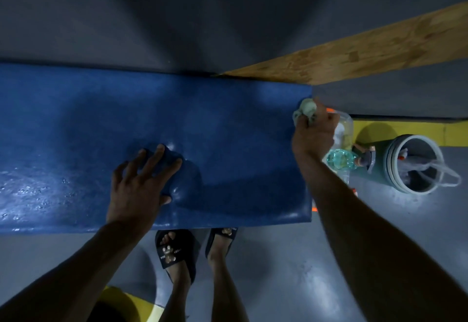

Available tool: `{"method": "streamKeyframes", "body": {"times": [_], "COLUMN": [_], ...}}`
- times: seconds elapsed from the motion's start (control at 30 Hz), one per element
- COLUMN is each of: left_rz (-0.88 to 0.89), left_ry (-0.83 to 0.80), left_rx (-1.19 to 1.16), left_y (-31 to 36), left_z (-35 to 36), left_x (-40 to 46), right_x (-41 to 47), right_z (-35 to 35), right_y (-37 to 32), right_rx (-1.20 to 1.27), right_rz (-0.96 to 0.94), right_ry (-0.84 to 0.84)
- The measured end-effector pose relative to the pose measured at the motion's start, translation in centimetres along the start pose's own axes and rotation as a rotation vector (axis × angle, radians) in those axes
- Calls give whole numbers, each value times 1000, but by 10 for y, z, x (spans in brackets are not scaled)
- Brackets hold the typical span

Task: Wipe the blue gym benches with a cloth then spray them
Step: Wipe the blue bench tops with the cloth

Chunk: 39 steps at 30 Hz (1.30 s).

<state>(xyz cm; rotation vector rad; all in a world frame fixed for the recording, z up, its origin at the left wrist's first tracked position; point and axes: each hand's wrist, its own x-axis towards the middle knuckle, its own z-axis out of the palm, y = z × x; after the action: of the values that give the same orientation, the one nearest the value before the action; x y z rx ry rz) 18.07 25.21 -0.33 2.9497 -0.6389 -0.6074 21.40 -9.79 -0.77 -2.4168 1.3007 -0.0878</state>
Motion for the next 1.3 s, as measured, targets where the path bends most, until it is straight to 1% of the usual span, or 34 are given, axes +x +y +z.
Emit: {"method": "streamKeyframes", "body": {"times": [0.03, 0.07, 0.1, 0.13, 0.17, 0.2, 0.23, 0.27, 0.3, 0.33, 0.4, 0.43, 0.47, 0.5, 0.53, 0.57, 0.6, 0.7, 0.73, 0.77, 0.8, 0.83, 0.9, 0.97, 1.1, 1.13, 1.17, 1.2, 1.3], "left_rz": [-3, -3, -2, 0, -1, -3, -8, -14, -19, -20, -13, -14, -15, -16, -17, -18, -17, -7, -7, -10, -12, -11, -2, -3, -3, -2, 0, 6, 10], "left_ry": [-4, -8, -15, -19, -20, -22, -26, -29, -26, -22, -17, -12, -10, -11, -14, -16, -15, -13, -11, -7, -1, 5, 18, 33, 35, 34, 34, 34, 33], "left_rx": [1, 4, 7, 10, 11, 12, 13, 15, 16, 13, 5, 5, 5, 4, 1, -1, 2, 17, 18, 15, 10, 8, 7, 0, -9, -4, -2, -3, 0], "left_y": [0, 0, -1, -2, -3, -3, -3, -2, -2, -2, -2, -3, -3, -3, -2, -1, -1, -3, -3, -4, -4, -3, -3, -3, -1, -1, -2, -2, -3], "left_z": [1, 2, 2, 3, 3, 3, 3, 3, 3, 3, 2, 2, 2, 2, 2, 3, 3, 3, 3, 3, 3, 4, 4, 5, 5, 5, 6, 7, 6], "left_x": [0, 0, 0, -1, 0, 0, 0, 0, 0, 0, 0, 0, 0, 0, 0, 0, 0, 0, 0, 0, 0, 0, -1, -1, -1, -2, -2, -1, -2], "right_x": [-14, -34, -57, -80, -96, -99, -88, -68, -46, -19, 30, 45, 52, 49, 38, 22, 1, -58, -60, -49, -31, -9, 38, 61, 45, 32, 16, -1, -40], "right_z": [9, 17, 23, 28, 28, 28, 22, 19, 14, 11, 0, -4, -4, 0, 7, 15, 25, 42, 40, 35, 29, 23, 8, -3, 6, 11, 17, 24, 38], "right_y": [-11, -21, -30, -36, -39, -38, -37, -33, -28, -20, -1, 2, 1, -6, -16, -29, -43, -78, -80, -79, -73, -61, -32, -13, -29, -41, -53, -63, -82], "right_rx": [35, 83, 104, 73, 10, -59, -96, -105, -99, -84, -60, -47, -50, -53, -49, -38, -27, -64, -83, -93, -105, -109, -56, -10, 28, 27, 21, 18, -55], "right_rz": [13, -81, -258, -485, -726, -942, -1093, -1144, -1084, -959, -606, -407, -246, -159, -158, -224, -333, -809, -927, -998, -996, -929, -689, -496, -174, -131, -152, -244, -722], "right_ry": [18, 0, -81, -213, -370, -462, -479, -447, -398, -316, -123, -64, -28, -9, -1, -15, -61, -312, -386, -421, -408, -361, -219, -133, -45, -43, -61, -91, -279]}}
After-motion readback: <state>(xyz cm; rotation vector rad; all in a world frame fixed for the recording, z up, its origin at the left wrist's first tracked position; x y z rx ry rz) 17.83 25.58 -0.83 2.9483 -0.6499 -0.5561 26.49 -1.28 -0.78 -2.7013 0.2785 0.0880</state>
